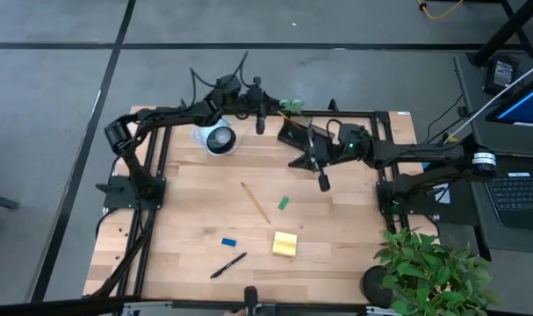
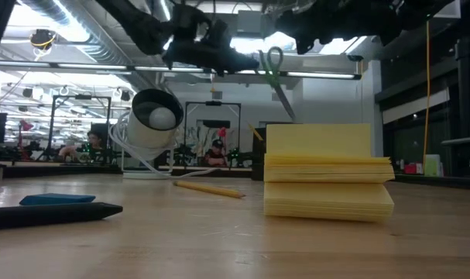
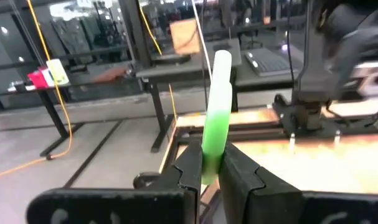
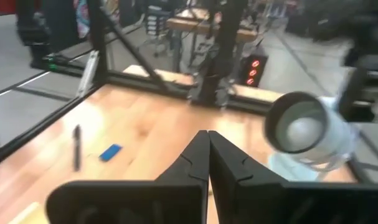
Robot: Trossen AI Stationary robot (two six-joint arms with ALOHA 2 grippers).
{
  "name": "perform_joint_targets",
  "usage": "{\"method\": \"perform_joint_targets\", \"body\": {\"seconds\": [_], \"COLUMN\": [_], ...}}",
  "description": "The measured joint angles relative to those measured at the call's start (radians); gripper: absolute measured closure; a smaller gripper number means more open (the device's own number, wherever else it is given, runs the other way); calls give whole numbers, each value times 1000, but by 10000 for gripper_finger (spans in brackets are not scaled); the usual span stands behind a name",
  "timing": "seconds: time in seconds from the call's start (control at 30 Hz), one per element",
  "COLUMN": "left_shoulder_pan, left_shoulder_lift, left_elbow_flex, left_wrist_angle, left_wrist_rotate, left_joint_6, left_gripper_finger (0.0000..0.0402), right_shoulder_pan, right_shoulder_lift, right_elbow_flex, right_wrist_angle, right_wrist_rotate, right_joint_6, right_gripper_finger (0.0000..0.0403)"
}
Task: Pick and place office supplies into organizer
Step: Put the green scissors into the desk organizer, then put the green eraser into the desk organizer
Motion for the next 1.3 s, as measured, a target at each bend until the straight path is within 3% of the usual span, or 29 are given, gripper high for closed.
{"method": "perform_joint_targets", "body": {"seconds": [0.2,0.47,0.8,1.3], "left_shoulder_pan": [13,22,24,31], "left_shoulder_lift": [59,101,168,167], "left_elbow_flex": [45,49,49,49], "left_wrist_angle": [-72,-90,-70,-55], "left_wrist_rotate": [-75,-71,-65,-77], "left_joint_6": [30,37,-3,-24], "left_gripper_finger": [375,375,374,330], "right_shoulder_pan": [68,125,134,134], "right_shoulder_lift": [0,0,0,0], "right_elbow_flex": [0,0,0,0], "right_wrist_angle": [-39,-49,-48,-48], "right_wrist_rotate": [11,93,100,97], "right_joint_6": [1,-17,-19,-17], "right_gripper_finger": [400,399,399,398]}}
